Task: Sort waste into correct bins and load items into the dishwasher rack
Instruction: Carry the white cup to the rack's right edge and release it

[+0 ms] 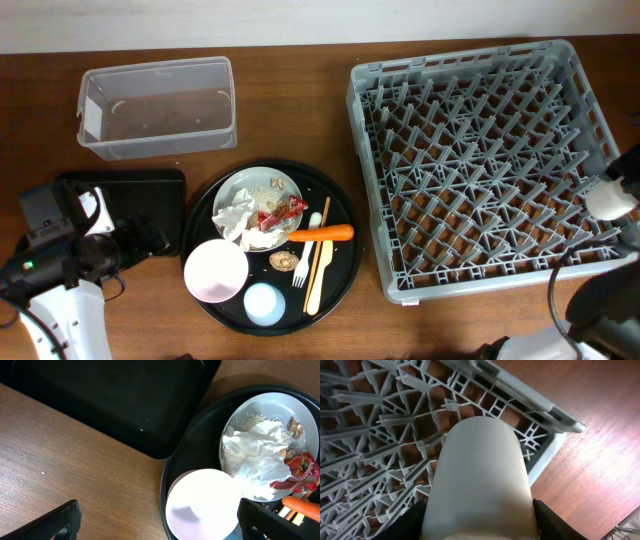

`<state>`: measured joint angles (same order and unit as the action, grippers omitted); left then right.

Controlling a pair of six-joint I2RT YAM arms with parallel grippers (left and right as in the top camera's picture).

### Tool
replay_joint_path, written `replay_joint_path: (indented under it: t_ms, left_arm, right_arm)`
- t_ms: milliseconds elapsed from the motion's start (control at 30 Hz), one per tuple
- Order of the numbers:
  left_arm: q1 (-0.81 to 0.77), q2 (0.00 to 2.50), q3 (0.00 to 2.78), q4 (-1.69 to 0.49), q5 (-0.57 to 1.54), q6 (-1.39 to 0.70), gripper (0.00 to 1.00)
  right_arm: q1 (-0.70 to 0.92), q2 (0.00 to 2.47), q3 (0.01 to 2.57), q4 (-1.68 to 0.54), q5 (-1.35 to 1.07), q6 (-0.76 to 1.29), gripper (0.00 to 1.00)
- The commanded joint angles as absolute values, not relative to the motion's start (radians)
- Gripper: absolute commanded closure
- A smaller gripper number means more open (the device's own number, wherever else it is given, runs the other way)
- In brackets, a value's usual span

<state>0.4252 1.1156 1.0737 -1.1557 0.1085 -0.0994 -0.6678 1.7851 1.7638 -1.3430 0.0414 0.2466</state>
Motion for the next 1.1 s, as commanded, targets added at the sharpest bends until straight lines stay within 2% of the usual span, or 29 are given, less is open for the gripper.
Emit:
replay_joint_path:
  t_ms: [0, 233, 400, 667, 1067]
  left_arm:
    - [0.429, 1.113, 1.089, -1.153, 0.116, -0.112, 0.01]
    - [0.429, 1.113, 1.089, -1.153, 0.116, -0.112, 0.01]
    - [0.429, 1.113, 1.089, -1.153, 0.116, -0.112, 0.01]
    - [0.429, 1.113, 1.089, -1.154, 0.116, -0.112, 0.01]
    - [0.429, 1.113, 1.089, -1.158, 0.116, -0.112, 0.01]
  right_arm:
    - [-0.668, 1.851, 1.758, -1.327, 0.039, 0.24, 0.6]
    - [-0.671, 1.903, 1.77, -1.294, 0.06, 0.241, 0.61]
    - [-0.671, 1.864, 1.911, -1.362, 0.039, 0.24, 0.6]
    - [-0.674, 1.905, 1.752, -1.304, 0.092, 0.24, 0.61]
    - [-0.676, 1.905, 1.754, -1.256, 0.115, 0.244, 0.6]
